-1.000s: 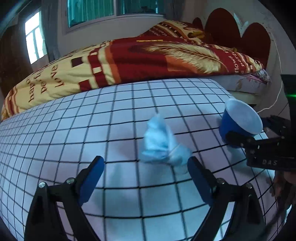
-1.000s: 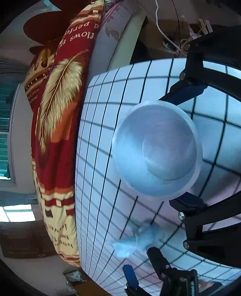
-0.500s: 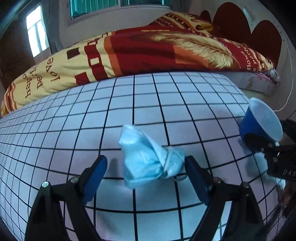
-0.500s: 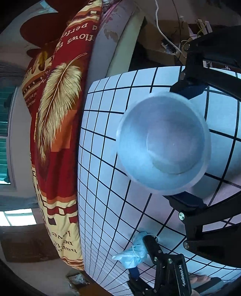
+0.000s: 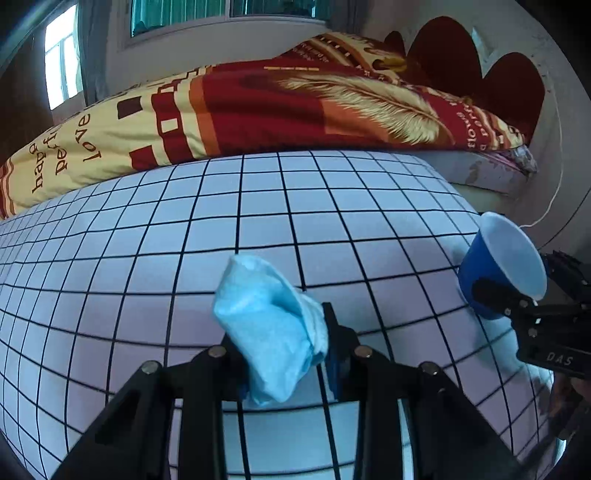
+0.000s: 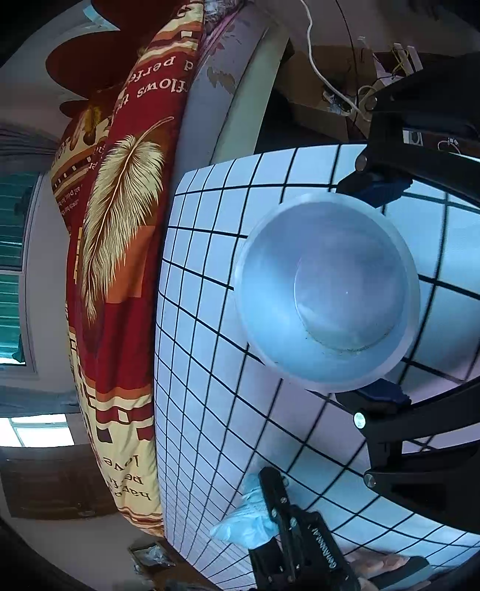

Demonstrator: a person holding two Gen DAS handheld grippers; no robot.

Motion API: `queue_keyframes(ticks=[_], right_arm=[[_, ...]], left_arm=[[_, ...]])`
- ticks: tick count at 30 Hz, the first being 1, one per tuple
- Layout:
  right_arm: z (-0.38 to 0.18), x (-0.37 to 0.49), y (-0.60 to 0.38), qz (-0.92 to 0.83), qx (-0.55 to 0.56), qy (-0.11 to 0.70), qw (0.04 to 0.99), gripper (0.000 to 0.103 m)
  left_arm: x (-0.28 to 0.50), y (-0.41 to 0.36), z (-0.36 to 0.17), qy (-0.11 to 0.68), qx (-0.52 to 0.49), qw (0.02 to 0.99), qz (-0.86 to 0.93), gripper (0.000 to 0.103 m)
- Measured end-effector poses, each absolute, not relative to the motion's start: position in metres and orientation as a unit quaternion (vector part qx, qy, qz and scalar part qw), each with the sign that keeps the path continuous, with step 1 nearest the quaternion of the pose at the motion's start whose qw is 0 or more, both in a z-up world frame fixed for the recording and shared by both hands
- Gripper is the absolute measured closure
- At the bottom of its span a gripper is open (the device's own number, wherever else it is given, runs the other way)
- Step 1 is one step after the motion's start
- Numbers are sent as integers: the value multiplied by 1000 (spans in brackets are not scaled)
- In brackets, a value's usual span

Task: Collect trash
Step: 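Grasp the light blue cloth with the left tool while the right tool grasps the blue cup, then carry the light blue cloth and blue cup over the black bin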

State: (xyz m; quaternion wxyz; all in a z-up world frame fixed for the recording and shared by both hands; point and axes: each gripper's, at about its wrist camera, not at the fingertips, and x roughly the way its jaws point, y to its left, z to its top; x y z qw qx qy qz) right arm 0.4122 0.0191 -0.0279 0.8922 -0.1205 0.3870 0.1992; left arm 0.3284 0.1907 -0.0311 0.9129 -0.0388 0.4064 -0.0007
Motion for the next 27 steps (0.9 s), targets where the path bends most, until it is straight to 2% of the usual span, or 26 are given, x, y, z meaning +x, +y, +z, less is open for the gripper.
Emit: queue_keyframes(ticks=[27], right_arm=[[15, 288, -1, 214, -117, 350, 904, 26]], left_arm=[[226, 162, 2, 376, -35, 926, -24, 71]])
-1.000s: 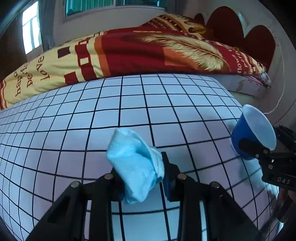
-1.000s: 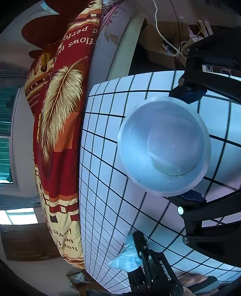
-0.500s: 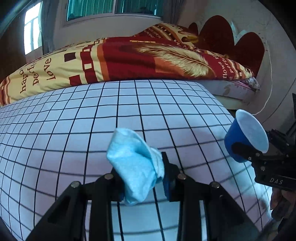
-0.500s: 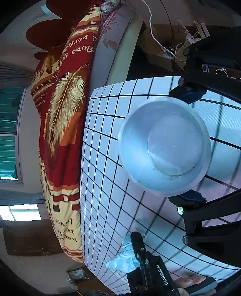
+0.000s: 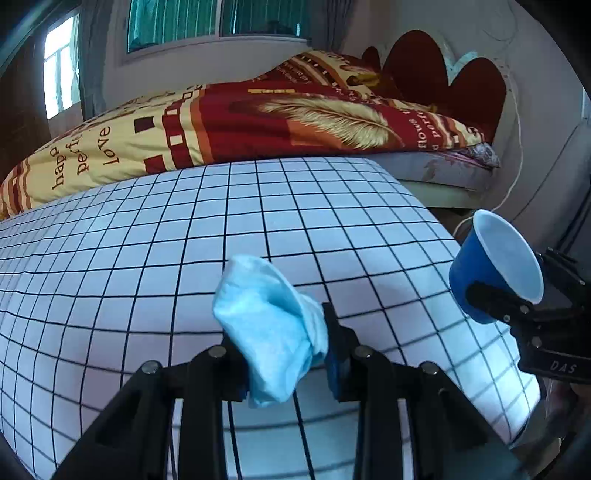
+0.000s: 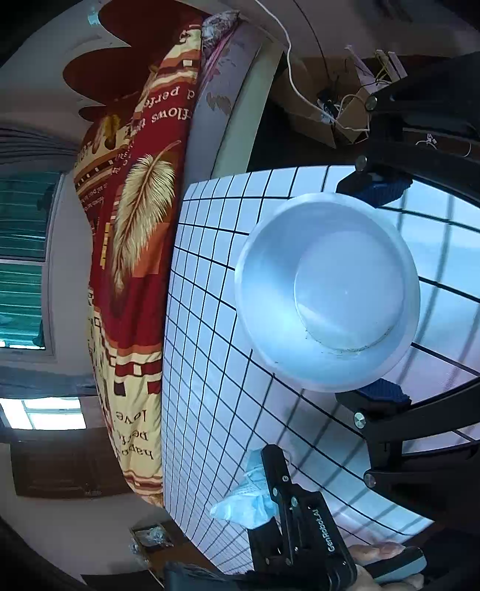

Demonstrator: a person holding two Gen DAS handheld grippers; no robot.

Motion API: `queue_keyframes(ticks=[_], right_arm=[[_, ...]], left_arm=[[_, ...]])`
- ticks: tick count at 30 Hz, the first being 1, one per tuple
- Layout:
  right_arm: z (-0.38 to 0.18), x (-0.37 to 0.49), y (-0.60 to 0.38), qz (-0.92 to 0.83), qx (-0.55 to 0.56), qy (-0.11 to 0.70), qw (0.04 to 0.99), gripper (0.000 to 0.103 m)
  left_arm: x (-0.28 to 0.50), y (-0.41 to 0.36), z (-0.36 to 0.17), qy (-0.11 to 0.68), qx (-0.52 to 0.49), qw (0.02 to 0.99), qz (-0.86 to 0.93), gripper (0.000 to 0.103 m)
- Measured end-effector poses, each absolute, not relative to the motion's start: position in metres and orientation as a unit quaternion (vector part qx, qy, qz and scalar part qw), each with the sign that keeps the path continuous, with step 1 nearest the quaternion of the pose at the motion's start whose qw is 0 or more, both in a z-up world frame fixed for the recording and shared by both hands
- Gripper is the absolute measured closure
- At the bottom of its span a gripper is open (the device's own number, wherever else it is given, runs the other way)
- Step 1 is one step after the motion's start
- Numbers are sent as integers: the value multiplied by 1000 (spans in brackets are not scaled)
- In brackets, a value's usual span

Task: Collect trash
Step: 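Carry the light blue cloth and blue cup over the black bin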

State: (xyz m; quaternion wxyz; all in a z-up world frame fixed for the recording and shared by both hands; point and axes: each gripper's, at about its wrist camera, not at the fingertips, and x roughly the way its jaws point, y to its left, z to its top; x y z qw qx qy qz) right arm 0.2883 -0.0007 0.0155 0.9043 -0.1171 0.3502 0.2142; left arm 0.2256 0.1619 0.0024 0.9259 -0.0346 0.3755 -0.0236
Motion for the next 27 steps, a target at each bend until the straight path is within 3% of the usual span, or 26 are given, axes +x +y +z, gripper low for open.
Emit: queue_keyframes(ticks=[27], right_arm=[[52, 144, -134, 143, -73, 305, 939, 26]], left_arm=[[133, 47, 32, 335, 11, 934, -124, 71]])
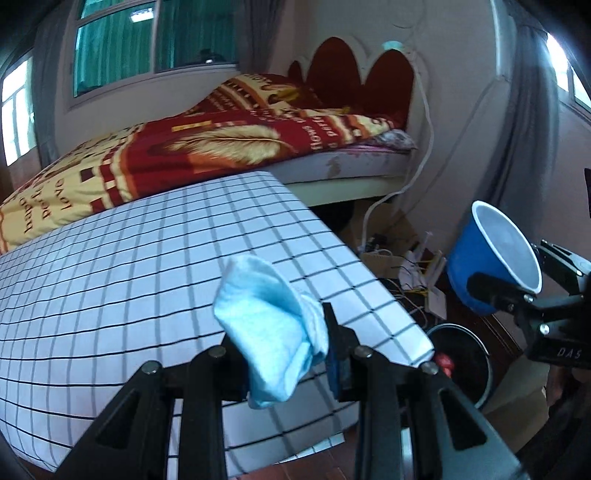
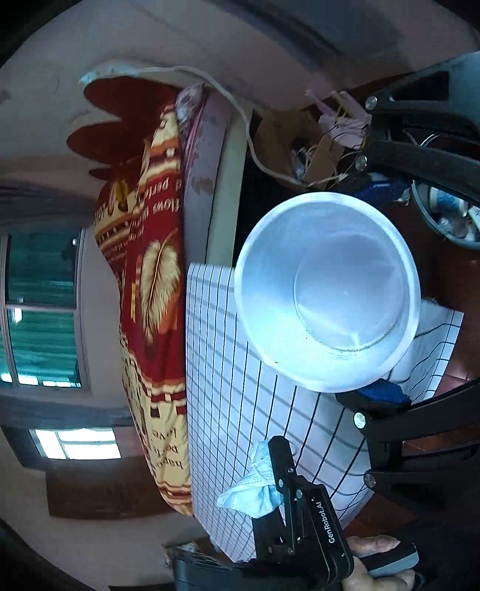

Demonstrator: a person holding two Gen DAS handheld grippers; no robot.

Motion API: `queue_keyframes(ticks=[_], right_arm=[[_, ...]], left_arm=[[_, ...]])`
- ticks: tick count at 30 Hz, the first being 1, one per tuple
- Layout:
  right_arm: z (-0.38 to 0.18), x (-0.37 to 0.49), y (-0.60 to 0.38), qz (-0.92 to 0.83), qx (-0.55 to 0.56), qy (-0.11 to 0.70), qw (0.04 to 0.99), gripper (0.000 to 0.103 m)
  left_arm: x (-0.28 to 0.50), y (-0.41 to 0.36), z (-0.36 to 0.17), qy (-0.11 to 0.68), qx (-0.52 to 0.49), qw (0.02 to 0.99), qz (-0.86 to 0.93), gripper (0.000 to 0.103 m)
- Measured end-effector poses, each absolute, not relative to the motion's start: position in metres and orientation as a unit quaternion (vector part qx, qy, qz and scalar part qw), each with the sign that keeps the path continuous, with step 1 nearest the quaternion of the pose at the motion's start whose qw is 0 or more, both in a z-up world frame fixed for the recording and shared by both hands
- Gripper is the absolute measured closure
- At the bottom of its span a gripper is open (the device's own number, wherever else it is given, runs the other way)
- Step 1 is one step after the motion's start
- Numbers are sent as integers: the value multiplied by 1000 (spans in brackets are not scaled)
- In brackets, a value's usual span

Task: Collect trash
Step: 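Carry the light blue cloth and blue cup over the black bin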

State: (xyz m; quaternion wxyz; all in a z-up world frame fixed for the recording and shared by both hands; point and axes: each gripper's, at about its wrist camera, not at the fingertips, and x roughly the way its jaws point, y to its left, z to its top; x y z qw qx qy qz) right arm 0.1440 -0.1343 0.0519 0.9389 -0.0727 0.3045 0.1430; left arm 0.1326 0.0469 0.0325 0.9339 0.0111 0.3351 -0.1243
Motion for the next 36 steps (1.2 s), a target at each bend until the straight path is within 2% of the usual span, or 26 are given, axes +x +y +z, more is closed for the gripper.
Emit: queue_keyframes(ticks=[21, 36], right_arm=[[-10, 92, -283, 18, 8, 349, 937, 26], [-70, 66, -339, -39, 14, 405, 913, 26]], left_arm=[[114, -85, 0, 362, 48, 898, -247, 71], [103, -158, -45, 407, 61, 853, -320, 71]])
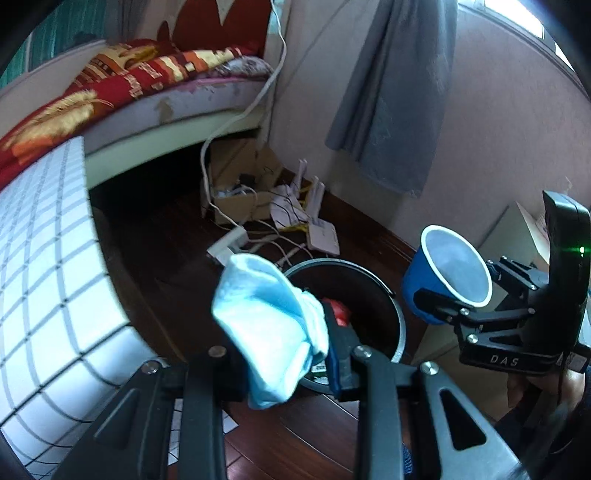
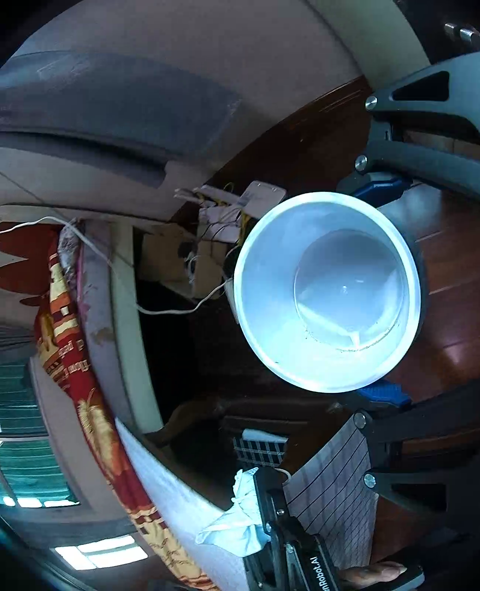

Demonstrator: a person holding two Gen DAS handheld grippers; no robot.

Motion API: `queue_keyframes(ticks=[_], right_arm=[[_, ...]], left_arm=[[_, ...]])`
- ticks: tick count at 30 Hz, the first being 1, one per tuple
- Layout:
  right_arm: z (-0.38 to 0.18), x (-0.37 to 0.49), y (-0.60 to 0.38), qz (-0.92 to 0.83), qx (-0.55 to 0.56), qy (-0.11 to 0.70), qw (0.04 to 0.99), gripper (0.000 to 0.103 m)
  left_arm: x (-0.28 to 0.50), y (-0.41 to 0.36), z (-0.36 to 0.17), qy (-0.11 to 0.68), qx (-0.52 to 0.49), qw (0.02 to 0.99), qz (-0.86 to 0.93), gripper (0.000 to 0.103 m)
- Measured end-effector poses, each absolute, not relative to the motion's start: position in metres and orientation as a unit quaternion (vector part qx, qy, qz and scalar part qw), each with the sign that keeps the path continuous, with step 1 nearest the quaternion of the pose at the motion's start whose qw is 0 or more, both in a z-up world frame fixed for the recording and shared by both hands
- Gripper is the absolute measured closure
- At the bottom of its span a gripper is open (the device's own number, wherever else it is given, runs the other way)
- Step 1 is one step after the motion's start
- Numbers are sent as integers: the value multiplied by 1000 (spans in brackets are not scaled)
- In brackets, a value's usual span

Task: Collect trash
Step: 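Carry the light blue cloth and blue cup over the black bin, then open both tools to drop the cloth and blue cup into the bin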

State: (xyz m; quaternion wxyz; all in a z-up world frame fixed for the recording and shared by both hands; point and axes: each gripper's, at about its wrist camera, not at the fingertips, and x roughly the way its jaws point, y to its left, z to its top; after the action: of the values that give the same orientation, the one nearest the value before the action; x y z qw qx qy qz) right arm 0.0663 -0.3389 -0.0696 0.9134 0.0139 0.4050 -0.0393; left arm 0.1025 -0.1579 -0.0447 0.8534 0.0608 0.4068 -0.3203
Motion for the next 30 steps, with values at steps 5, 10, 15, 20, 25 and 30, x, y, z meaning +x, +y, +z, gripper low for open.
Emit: queue_keyframes(ticks=[5, 10, 15, 20, 25, 30], right_arm=[[-84, 60, -358, -54, 24, 417, 907, 26], [-102, 62, -368, -58, 24, 435, 898, 26], [-124, 68, -373, -53, 20, 456, 888, 26], [-153, 79, -374, -43, 10, 482, 875, 26], [-168, 93, -368, -27, -17, 496, 868, 26], [-202, 106, -361, -42, -80, 539, 837, 12]], left_arm=[[104, -180, -61, 424, 71, 837, -339, 71], [108, -197, -76, 442, 72, 823, -349, 71], [114, -213, -97, 466, 70, 805, -361, 71], [120, -227, -117, 489, 73, 791, -362, 71], [129, -234, -134, 512, 57, 776, -363, 70], [147, -226, -149, 531, 16, 779, -334, 2]])
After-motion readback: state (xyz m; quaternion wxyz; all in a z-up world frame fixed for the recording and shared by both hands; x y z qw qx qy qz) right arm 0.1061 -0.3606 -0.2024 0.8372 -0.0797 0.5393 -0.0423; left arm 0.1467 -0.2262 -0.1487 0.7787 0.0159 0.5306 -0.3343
